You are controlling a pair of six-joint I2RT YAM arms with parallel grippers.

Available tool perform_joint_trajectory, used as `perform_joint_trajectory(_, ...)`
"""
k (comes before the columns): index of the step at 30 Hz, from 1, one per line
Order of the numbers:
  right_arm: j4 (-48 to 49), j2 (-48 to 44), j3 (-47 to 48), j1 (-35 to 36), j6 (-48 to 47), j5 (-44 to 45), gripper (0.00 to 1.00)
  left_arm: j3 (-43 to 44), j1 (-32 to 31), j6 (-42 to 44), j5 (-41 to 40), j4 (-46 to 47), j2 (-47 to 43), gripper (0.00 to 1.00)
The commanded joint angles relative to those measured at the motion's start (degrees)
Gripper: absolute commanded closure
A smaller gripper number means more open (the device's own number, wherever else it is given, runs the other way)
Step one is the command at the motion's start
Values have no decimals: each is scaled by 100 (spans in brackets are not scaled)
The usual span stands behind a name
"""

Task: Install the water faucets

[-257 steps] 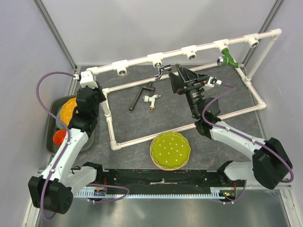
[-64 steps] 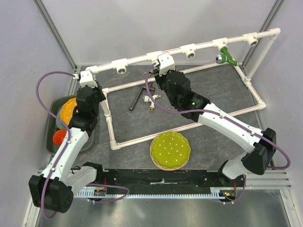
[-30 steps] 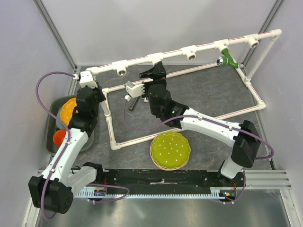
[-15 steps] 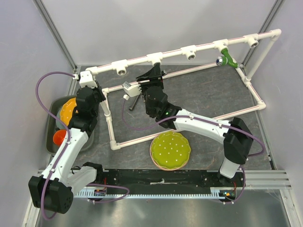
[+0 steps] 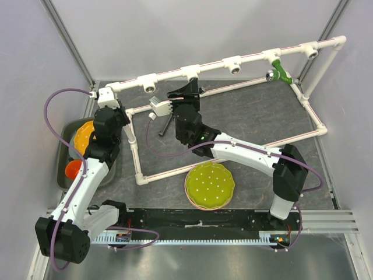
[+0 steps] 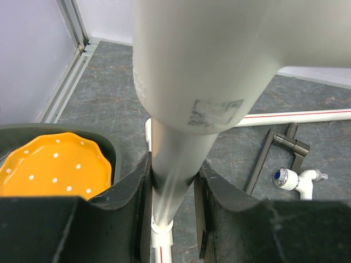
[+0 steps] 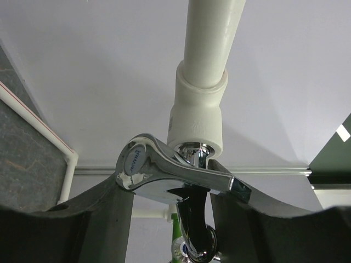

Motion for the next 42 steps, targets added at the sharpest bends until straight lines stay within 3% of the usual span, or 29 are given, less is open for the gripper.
perform_joint_trajectory(1, 901, -158, 687, -52, 2706, -443, 100, 178, -88, -733, 404, 128, -68, 98)
perform_joint_trajectory(9, 530, -361, 1047, -139, 4279, -681, 100, 178, -88, -733, 413, 128, -68, 98)
perform_joint_trajectory(22, 584, -633, 1057, -333, 4967, -970, 100, 178, -88, -733, 404, 128, -68, 98)
perform_joint_trajectory(25, -22, -843, 882, -315, 5133, -1286, 83, 178, -88, -725, 386, 128, -85, 98)
perform_joint_trajectory(26, -250, -914, 802, -324, 5316, -1366, 67, 169, -88, -724, 386, 128, -85, 98)
perform_joint_trajectory(28, -541, -1185, 583, -306, 5502, -1550, 49, 169, -88, -733, 378, 128, -77, 98)
perform_joint_trajectory(29, -786, -1283, 529, -298, 5686, -1699, 34, 178, -88, -733, 378, 128, -76, 98)
perform_joint_trajectory(30, -936, -1379, 468, -280, 5766, -1787, 28, 169, -88, -725, 378, 128, -85, 98)
perform_joint_trajectory(35, -2024, -2205, 195, -254, 6398, -2804, 9, 178, -80, -681, 325, 128, -85, 98)
perform_joint_trajectory(42, -2625, -3260, -288, -254, 7348, -3317, 2, 187, -71, -654, 290, 128, -120, 98)
